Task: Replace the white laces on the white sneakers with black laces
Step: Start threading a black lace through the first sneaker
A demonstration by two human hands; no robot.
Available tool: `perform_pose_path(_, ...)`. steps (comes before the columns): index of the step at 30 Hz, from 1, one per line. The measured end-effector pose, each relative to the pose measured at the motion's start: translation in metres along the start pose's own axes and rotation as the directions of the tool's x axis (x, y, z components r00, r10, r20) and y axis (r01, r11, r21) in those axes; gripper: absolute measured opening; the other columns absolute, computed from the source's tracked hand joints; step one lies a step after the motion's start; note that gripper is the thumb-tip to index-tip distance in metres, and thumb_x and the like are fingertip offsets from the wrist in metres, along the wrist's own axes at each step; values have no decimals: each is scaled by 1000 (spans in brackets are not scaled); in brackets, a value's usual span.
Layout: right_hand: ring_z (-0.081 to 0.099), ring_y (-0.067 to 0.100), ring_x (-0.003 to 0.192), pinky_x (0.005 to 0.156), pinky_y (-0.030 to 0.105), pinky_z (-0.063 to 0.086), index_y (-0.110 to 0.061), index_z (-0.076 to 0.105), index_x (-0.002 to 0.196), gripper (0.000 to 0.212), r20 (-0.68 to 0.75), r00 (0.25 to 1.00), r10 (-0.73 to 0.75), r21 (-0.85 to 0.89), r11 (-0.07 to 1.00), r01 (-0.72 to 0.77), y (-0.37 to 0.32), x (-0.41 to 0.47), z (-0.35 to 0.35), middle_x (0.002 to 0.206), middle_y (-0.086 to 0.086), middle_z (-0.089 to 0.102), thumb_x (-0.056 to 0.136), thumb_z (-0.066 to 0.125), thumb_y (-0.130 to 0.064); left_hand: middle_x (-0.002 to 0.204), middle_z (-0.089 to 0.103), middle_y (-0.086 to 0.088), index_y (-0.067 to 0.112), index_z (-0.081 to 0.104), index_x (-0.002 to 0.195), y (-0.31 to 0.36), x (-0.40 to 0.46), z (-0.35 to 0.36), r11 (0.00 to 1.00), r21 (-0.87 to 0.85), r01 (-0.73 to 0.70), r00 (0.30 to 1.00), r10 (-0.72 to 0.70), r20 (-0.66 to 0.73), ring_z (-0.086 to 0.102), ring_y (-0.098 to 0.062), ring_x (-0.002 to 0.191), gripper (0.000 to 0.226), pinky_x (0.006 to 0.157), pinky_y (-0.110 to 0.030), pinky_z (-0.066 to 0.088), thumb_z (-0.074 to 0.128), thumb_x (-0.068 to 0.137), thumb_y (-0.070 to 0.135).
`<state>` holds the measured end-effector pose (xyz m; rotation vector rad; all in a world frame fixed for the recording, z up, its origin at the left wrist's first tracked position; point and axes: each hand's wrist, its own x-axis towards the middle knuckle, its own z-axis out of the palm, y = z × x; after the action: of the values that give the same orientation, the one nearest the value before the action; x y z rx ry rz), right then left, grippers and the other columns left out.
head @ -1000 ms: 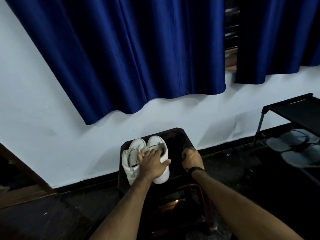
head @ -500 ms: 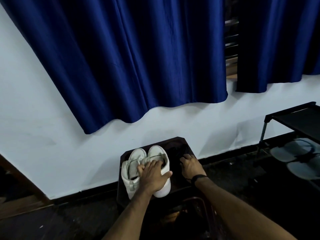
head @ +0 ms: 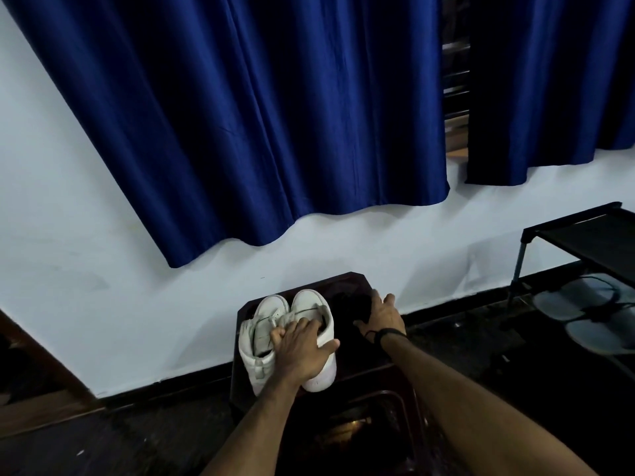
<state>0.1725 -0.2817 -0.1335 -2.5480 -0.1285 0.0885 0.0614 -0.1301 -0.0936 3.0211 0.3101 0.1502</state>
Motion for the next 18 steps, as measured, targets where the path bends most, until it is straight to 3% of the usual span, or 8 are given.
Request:
perform_pose_path(4,59,34,103,85,36,48,-12,55,118,31,0,998,-62,-73,995,62,0,5,0,125,13,43,89,60,-21,129,55,11,35,52,126,-2,1,2,1000,-13,-1,1000,1,2,42,-15,129,50,99,-41,17,43,88,66)
perform_pose_path(7,60,32,102,86,32,48,-11,66,100,17,-5,992,-127,-38,991,127,11,0,-5,113,13,57,85,59,-10,131,55,10,35,52,128,-2,2,3,1000,-7,1,1000,-1,1,42,-16,129,52,99,-42,17,43,88,67)
perform_pose_path(9,63,28,97,82,28,49,-19,69,79,15,-15,994,-112,78,991,113,19,-3,-13,101,9,65,81,61,-7,130,56,10,35,52,127,-1,1,2,1000,-1,8,1000,-8,-5,43,-16,128,52,99,-42,19,43,87,67)
perform_pose_path(11,66,20,85,72,18,46,-30,61,60,29,-61,989,-132,178,974,141,24,-6,-26,85,2,70,79,65,-7,129,57,9,34,53,126,0,-1,0,1000,-19,21,1000,-21,-6,44,-16,128,52,101,-42,20,45,87,67)
perform_pose_path(13,62,11,73,63,8,39,-32,60,58,32,-85,979,-185,229,953,200,21,-11,-48,73,-5,67,78,69,-8,135,51,6,31,48,130,2,-3,-4,997,-48,53,998,-52,20,39,-17,132,57,106,-42,21,49,85,66)
perform_pose_path(15,58,5,64,62,12,41,-30,65,64,25,-82,968,-238,266,930,251,14,-16,-75,69,-8,66,79,73,-12,143,39,2,27,38,137,6,-2,-8,988,-122,95,994,-88,64,29,-21,139,67,112,-43,20,59,83,61)
perform_pose_path(18,58,2,59,61,16,46,-24,68,72,13,-51,950,-308,320,896,307,-2,-22,-114,70,-7,67,82,75,-18,149,29,-3,23,27,145,20,-2,-26,940,-325,103,995,-102,18,23,-25,142,82,115,-40,21,71,80,46)
